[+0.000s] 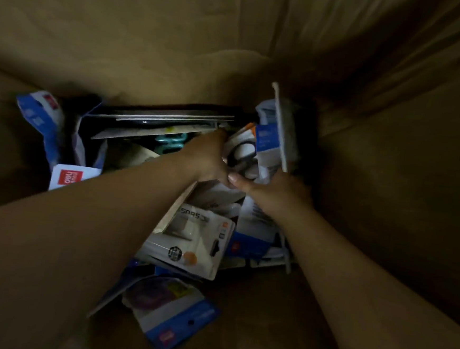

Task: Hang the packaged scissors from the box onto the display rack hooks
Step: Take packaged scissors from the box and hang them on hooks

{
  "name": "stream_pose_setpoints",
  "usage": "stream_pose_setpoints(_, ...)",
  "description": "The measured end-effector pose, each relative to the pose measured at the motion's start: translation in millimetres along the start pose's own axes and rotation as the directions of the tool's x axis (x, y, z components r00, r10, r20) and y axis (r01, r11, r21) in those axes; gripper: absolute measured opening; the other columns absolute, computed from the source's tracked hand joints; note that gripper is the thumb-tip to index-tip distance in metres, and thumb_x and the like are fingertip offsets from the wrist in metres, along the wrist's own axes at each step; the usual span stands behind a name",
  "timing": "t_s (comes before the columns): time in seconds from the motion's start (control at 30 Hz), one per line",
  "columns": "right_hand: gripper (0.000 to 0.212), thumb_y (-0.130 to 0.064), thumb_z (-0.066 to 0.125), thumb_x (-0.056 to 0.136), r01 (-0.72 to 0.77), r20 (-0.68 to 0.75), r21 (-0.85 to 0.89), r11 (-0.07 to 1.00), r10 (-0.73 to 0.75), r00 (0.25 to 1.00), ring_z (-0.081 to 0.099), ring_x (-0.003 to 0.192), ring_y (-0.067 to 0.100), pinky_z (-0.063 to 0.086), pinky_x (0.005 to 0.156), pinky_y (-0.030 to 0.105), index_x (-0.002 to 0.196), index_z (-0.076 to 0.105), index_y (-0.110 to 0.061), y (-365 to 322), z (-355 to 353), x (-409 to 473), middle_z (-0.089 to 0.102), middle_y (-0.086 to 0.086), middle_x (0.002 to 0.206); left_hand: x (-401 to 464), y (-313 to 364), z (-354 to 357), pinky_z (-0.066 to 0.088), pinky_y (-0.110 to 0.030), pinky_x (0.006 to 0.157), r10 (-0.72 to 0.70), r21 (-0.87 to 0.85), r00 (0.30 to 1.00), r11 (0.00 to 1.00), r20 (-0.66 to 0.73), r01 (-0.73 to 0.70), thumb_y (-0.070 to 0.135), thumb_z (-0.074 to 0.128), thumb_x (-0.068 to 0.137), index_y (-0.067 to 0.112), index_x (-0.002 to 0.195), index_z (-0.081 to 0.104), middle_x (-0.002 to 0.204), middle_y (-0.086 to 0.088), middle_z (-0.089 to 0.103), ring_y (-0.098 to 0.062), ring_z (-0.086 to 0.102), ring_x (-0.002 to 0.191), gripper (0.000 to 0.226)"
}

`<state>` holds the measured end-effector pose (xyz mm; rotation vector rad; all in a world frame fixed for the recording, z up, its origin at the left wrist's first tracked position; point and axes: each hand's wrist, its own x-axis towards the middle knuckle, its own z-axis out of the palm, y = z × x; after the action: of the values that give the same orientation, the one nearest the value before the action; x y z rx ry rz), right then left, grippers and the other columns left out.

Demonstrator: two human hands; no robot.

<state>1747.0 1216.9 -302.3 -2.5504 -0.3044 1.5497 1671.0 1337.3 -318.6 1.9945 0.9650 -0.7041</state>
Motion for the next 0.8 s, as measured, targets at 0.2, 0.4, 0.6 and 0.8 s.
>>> stream_pose_setpoints(0.2, 0.090, -0.030, 0.064, 0.086, 0.011, -0.073, -0.317, 0.948, -0.036, 0.997, 0.033, 0.131, 0.038, 0.041, 0.101, 0.049, 0.149, 0.000, -0.022, 2.9, 1.6, 1.6, 0.022, 0.020, 0.148, -4.9, 5.7, -13.2, 0.046, -0.034, 0.086, -0.083, 0.135, 0.988, 0.989, 0.129, 0.066, 0.016, 0.082, 0.068, 0.005, 0.128, 0.050, 0.104, -0.008, 0.063, -0.025, 0.059, 0.100, 0.068)
stream_pose_setpoints(0.4, 0.052, -0.008, 0.055, 0.090, 0.162, -0.157, 0.096, 0.982, -0.146, 0.977, 0.052, 0.116, 0.031, 0.037, 0.078, 0.024, 0.140, 0.040, -0.015, 29.1, -35.0, -43.6, 0.055, 0.013, 0.127, -43.8, 16.3, -14.8, 0.042, -0.030, 0.078, -0.034, 0.179, 0.999, 0.983, 0.042, 0.026, 0.022, 0.084, 0.067, 0.007, 0.113, 0.058, 0.108, -0.010, 0.063, -0.028, 0.059, 0.102, 0.055)
stream_pose_setpoints(0.6, 0.035, -0.007, 0.060, 0.087, 0.183, -0.234, 0.333, 0.925, -0.107, 0.966, 0.062, 0.101, 0.026, 0.046, 0.078, 0.026, 0.121, 0.060, -0.015, 33.1, -50.4, -132.0, 0.066, 0.005, 0.102, -123.9, 26.8, -34.7, 0.039, -0.028, 0.067, -0.062, 0.078, 0.994, 0.994, -0.093, 0.070, 0.017, 0.075, 0.076, 0.000, 0.095, 0.066, 0.096, -0.018, 0.066, -0.031, 0.062, 0.090, 0.027)
stream_pose_setpoints(0.8, 0.021, -0.010, 0.070, 0.080, 0.186, -0.241, 0.476, 0.859, -0.076, 0.968, 0.059, 0.071, 0.017, 0.051, 0.060, 0.026, 0.082, 0.055, -0.024, 28.4, -80.1, -208.4, 0.057, -0.008, 0.073, -209.8, 66.5, -79.1, 0.052, -0.043, 0.077, 0.016, -0.302, 0.951, 0.946, -0.309, -0.115, 0.003, 0.079, 0.068, 0.003, 0.091, 0.071, 0.086, -0.016, 0.072, -0.031, 0.066, 0.085, 0.025)
